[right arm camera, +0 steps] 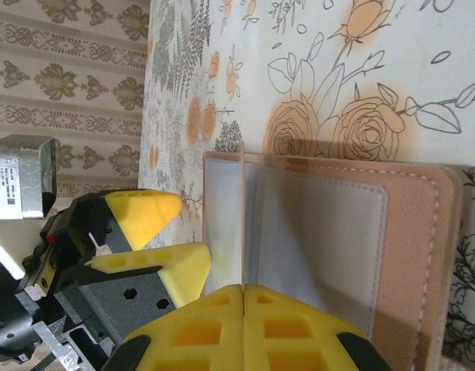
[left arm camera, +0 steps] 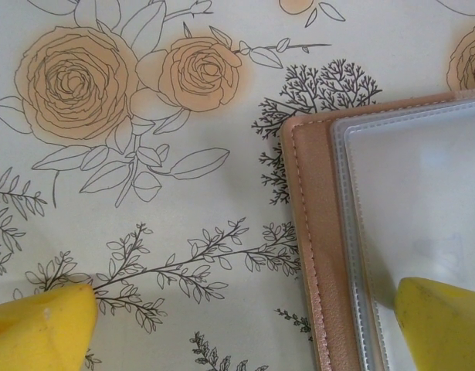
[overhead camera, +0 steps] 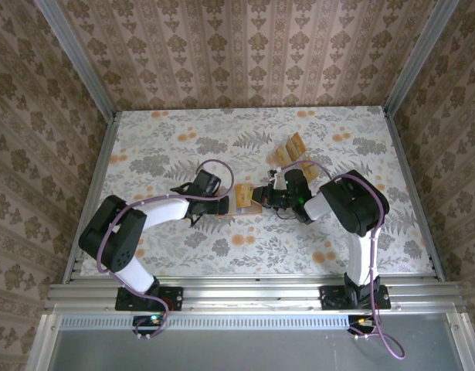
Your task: Put the credit cards into the card holder
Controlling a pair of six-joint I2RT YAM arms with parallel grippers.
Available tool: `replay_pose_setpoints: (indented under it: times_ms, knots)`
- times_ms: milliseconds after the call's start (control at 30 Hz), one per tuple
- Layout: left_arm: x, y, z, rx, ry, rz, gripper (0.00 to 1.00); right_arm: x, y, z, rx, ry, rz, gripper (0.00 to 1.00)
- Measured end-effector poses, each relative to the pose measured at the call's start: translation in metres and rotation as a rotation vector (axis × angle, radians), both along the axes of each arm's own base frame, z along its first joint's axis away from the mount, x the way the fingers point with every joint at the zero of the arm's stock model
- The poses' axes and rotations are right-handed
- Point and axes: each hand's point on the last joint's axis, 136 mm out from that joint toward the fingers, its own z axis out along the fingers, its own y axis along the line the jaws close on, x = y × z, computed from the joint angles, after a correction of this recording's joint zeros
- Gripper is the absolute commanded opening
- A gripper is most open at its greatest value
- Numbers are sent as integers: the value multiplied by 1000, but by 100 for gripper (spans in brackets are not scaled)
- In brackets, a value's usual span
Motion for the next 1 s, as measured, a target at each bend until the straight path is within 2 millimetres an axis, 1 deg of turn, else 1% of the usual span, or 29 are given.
replay_pose_setpoints:
  times_ms: [167, 667, 1000]
  knots:
    - [0, 0, 0, -1, -1, 0, 100, 0, 0, -4, 6, 14, -6, 0]
    - [0, 0, 0, -2, -2, -1, 100, -6, 1, -6, 15, 4, 3, 0]
    - [0, 0, 0, -3, -4, 0, 100, -3, -10, -7, 17, 10, -16, 0]
